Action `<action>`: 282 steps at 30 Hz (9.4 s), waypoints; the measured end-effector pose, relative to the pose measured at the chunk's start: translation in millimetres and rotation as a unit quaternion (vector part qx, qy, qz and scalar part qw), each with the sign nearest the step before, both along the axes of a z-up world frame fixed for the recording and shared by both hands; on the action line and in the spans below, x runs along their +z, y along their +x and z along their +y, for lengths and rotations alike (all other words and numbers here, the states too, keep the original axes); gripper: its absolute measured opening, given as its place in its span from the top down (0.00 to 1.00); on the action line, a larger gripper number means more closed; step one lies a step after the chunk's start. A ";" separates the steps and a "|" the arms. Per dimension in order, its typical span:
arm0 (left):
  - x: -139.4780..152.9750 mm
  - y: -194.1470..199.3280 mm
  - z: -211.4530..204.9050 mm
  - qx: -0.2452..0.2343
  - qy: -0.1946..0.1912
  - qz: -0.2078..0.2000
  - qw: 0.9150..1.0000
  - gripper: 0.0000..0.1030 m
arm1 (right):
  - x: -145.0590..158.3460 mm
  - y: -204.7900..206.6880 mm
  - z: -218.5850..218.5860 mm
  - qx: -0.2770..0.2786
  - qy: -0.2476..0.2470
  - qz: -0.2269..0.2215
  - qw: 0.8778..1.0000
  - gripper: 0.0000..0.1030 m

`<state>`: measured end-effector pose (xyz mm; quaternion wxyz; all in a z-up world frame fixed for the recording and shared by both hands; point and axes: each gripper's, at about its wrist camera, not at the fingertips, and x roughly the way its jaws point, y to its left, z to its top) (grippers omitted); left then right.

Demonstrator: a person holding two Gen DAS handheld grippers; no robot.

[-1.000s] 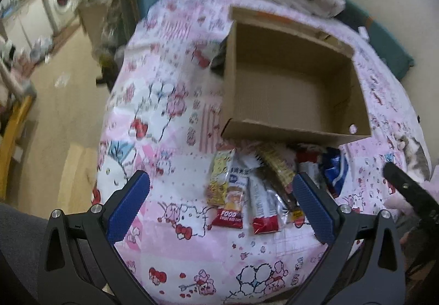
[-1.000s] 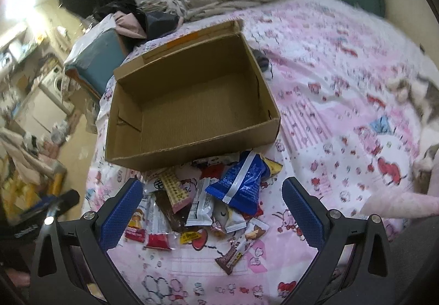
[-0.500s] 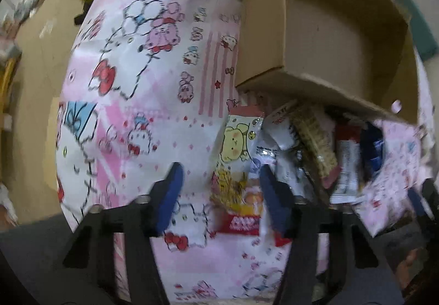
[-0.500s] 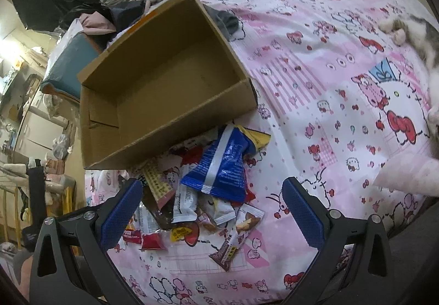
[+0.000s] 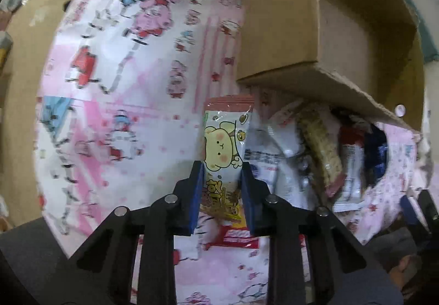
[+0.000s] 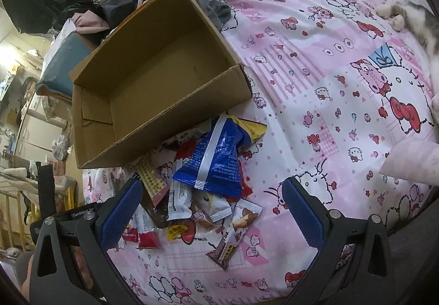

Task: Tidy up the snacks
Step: 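Grasp the yellow bear snack packet with the left tool while the right tool grasps the blue chip bag, then carry both packets into the box and open both tools to drop them, then withdraw both tools from the box back toward the snack pile, then grasp the FOOD rice cake packet with the left tool while the right tool grasps a brown bar, then lower both held packets into the box and open both tools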

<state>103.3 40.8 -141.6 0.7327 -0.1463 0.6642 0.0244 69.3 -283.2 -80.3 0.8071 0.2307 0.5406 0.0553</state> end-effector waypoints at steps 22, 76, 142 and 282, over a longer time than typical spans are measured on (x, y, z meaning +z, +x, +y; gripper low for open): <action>37.1 -24.9 1.5 0.018 0.019 -0.041 0.999 0.78 | -59.4 78.3 13.2 0.032 -0.009 0.123 0.992 0.27; 89.9 86.2 -81.8 -0.112 0.059 -0.208 0.970 0.78 | 10.4 133.6 43.2 0.125 0.063 -0.045 0.989 0.61; 119.2 4.8 -54.0 -0.060 0.090 -0.237 0.966 0.14 | 42.5 53.6 21.1 0.090 0.023 -0.075 0.993 0.12; 90.8 84.9 -73.4 -0.088 0.035 -0.235 0.967 0.73 | 0.6 122.8 20.0 0.111 -0.012 -0.046 0.993 0.81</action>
